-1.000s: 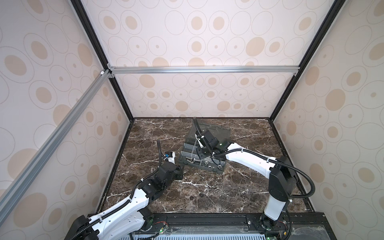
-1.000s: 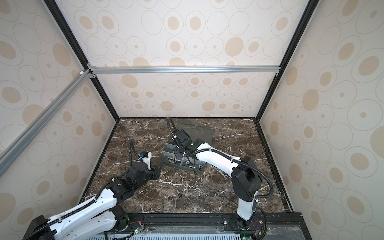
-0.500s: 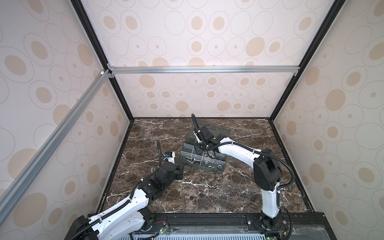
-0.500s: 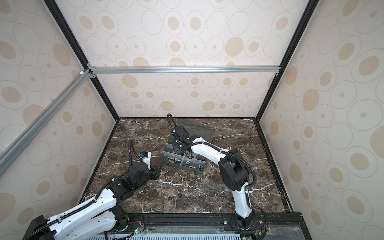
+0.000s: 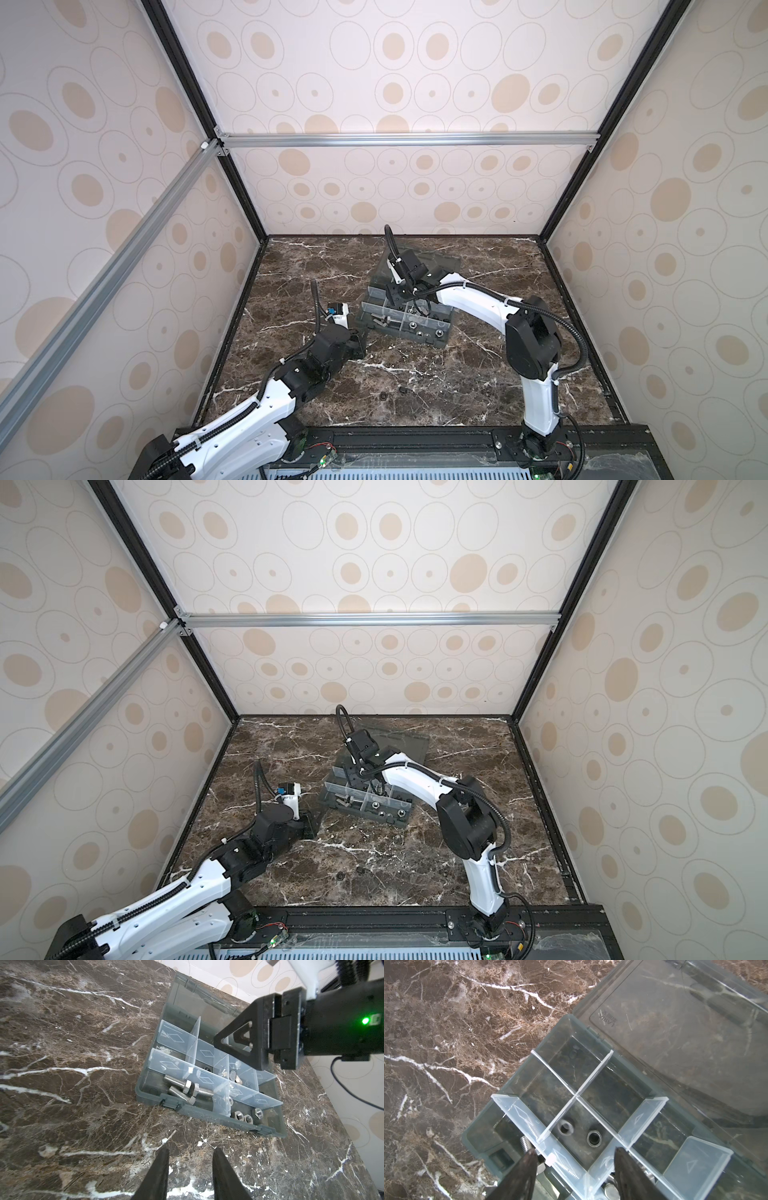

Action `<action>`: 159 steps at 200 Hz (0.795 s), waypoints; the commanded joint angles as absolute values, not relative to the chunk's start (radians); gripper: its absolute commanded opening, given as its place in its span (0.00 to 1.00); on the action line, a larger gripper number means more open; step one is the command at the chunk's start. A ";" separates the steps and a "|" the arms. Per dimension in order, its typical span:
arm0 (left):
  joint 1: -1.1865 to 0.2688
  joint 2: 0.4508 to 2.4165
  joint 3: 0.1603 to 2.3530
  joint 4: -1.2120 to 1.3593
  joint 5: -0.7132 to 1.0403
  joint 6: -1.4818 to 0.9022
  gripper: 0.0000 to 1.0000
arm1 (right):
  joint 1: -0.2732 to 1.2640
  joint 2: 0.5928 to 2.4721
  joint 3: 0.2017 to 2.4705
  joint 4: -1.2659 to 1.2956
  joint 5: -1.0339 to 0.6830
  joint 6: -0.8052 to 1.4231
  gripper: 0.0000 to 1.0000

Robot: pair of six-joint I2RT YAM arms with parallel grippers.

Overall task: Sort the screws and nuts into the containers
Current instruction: 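Open the right gripper to drop the nut into the black nut compartment, then move the right gripper back toward the robot over the remaining black nuts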

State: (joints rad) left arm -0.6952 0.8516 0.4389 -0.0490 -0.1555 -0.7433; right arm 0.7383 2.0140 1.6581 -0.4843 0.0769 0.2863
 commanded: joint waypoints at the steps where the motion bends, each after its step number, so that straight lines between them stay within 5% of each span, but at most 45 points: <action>1: -0.686 0.831 0.436 -0.078 -0.185 -0.762 0.36 | 0.734 2.019 1.674 -0.479 0.066 0.283 0.64; 159: -0.686 0.821 0.457 -0.095 -0.212 -0.761 0.36 | 0.735 1.839 1.524 -0.485 0.018 0.269 0.66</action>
